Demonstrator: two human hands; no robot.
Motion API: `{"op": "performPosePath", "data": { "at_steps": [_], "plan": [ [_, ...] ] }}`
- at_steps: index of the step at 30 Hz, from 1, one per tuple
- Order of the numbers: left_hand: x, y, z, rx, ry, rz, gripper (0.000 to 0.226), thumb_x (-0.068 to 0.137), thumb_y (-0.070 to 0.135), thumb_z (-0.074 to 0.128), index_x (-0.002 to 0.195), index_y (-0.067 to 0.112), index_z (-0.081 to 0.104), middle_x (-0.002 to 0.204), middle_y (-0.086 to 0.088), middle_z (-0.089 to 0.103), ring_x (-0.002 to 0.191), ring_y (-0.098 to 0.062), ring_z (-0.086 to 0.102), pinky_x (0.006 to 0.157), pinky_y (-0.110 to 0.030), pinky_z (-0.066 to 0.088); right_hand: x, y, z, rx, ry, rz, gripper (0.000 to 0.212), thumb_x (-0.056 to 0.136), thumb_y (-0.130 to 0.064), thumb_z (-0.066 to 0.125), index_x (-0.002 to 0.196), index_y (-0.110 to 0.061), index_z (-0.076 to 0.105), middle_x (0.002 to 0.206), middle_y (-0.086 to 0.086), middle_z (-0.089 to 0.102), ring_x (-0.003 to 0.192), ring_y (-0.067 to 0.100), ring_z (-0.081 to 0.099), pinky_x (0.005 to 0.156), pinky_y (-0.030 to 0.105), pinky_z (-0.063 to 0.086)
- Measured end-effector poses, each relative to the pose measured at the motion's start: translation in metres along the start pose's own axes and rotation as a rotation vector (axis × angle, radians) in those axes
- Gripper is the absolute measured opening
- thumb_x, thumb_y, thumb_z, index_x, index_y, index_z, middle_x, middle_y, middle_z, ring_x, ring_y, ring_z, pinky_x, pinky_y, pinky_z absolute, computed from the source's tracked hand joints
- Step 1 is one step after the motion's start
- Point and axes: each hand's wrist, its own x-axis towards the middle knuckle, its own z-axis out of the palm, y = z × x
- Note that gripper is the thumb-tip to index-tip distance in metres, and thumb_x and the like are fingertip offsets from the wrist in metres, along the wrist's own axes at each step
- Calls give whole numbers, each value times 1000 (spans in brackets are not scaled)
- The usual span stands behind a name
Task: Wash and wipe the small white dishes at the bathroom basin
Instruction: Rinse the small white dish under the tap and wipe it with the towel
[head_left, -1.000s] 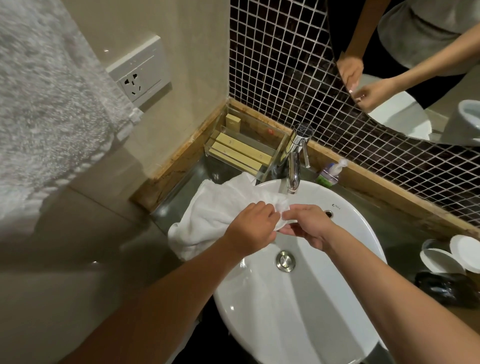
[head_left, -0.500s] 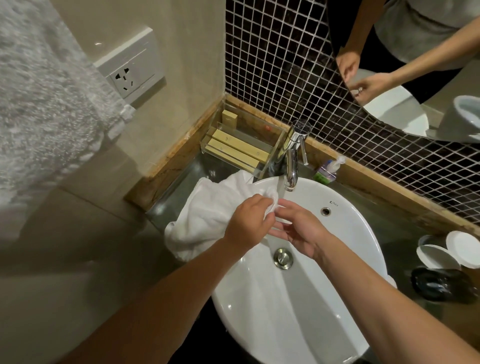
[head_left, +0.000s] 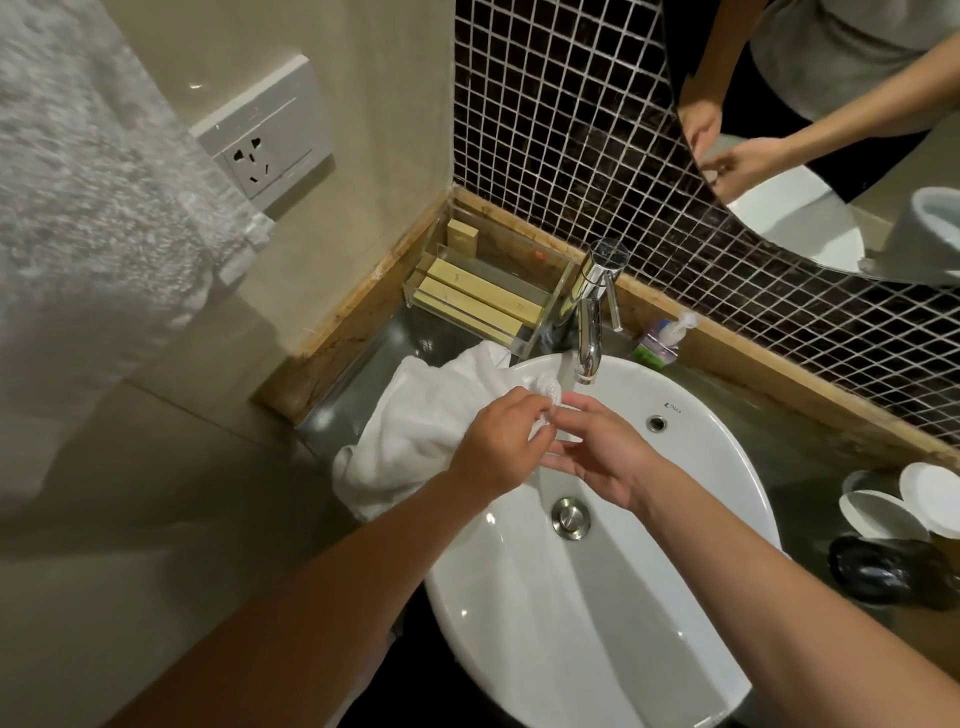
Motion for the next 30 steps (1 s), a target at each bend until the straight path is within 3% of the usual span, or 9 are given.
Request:
{"op": "performPosePath", "data": {
  "at_steps": [2, 5, 11, 17, 23, 28, 30],
  "plan": [
    [4, 1, 1, -21, -31, -28, 18, 87, 9, 61, 104, 4, 66, 88, -8, 63, 78, -18, 57, 75, -27, 47, 0, -3, 0, -25, 20, -5, 47, 95, -5, 65, 139, -9, 50, 102, 12, 76, 85, 29, 75, 82, 46, 62],
    [9, 0, -2, 29, -115, -86, 20, 90, 13, 58, 108, 13, 67, 99, -5, 66, 89, -18, 58, 81, -29, 47, 0, -6, 0, -44, 30, -8, 41, 95, -1, 64, 134, -6, 54, 93, 14, 77, 80, 29, 76, 74, 43, 64],
    [2, -9, -14, 133, -110, 84, 27, 86, -2, 55, 109, 6, 68, 93, -11, 67, 85, -26, 59, 81, -35, 48, 0, -2, 2, -40, 56, 1, 31, 97, 5, 56, 127, -1, 59, 112, 25, 74, 100, 42, 73, 83, 51, 62],
    [6, -17, -16, 292, -187, 31, 28, 94, 12, 48, 119, 11, 61, 102, -10, 64, 94, -26, 58, 85, -30, 46, -3, 3, 5, -98, 106, -32, 29, 91, 3, 66, 119, -4, 67, 101, 20, 78, 87, 36, 77, 70, 39, 65],
    [-2, -17, -17, 284, -57, 178, 18, 90, 3, 56, 100, 2, 71, 84, -15, 69, 73, -30, 64, 72, -36, 56, -5, 0, 5, -226, 272, -116, 32, 85, 3, 73, 116, -6, 71, 102, 22, 77, 87, 38, 76, 74, 44, 64],
    [-5, -21, -14, 294, -25, 209, 16, 86, -1, 61, 97, 3, 72, 84, -14, 70, 71, -29, 64, 67, -36, 57, -6, -4, -3, -273, 385, -46, 24, 84, 4, 73, 106, -5, 73, 98, 19, 76, 74, 29, 75, 53, 32, 61],
    [1, -19, -17, 303, -154, 130, 20, 88, 2, 58, 104, 5, 70, 92, -14, 69, 80, -29, 63, 73, -34, 54, -6, -2, -4, -243, 389, -11, 19, 84, 6, 72, 99, -5, 73, 93, 18, 77, 69, 28, 75, 50, 30, 60]
  ]
}}
